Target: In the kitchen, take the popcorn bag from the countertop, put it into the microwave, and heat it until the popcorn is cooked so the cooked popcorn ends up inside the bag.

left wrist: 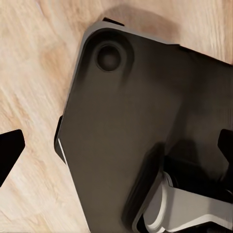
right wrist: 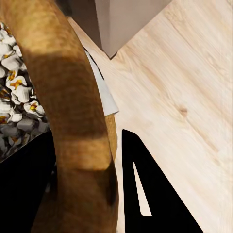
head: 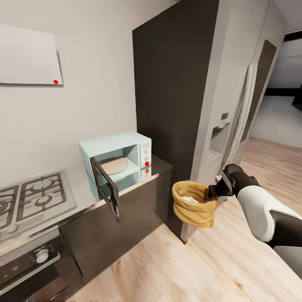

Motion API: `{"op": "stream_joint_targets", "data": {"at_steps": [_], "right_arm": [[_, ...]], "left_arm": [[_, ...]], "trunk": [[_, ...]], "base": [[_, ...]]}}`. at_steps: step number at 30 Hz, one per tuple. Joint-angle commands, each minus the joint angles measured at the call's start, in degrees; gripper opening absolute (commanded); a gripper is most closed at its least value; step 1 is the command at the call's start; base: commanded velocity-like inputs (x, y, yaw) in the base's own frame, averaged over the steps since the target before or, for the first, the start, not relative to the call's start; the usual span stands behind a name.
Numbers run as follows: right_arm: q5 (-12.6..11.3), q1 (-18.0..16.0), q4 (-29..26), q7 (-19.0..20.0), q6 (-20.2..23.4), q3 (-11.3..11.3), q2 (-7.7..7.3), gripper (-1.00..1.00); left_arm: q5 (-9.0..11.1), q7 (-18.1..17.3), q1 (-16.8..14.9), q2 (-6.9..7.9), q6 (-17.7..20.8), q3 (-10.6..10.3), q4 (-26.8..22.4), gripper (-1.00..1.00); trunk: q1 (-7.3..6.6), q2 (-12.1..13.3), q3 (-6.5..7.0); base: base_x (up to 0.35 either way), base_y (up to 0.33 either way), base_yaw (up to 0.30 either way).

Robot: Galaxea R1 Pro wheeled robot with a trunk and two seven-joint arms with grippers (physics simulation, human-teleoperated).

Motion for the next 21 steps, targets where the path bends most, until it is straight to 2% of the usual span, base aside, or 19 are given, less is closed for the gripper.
{"op": "stream_joint_targets", "data": {"at_steps": [1,5,21], "right_arm": [[0.55,-0.05,-0.08,0.4,0.18,-0.42,0.02,-1.0],[0.55,-0.03,-0.08,0.4,0.18,-0.43,0.02,-1.0],[0.46,-0.03,0.0,0.4,0.18,-0.34,0.02,-1.0]], "left_arm": [[0.27,0.08,-0.01,-0.01,-0.18,0.16,-0.06,1.0],[0.31,0.1,-0.01,-0.06,-0.19,0.31,-0.04,1.0],[0.29,0.1,-0.01,-0.08,-0.15,0.3,-0.03,1.0]], "trunk": [[0.02,-0.07,-0.08],[0.02,-0.07,-0.08],[0.02,-0.07,-0.08]], "base": [[0.02,-0.009,0.271],[0.006,-0.089,0.274],[0.0,-0.296,0.276]]}}
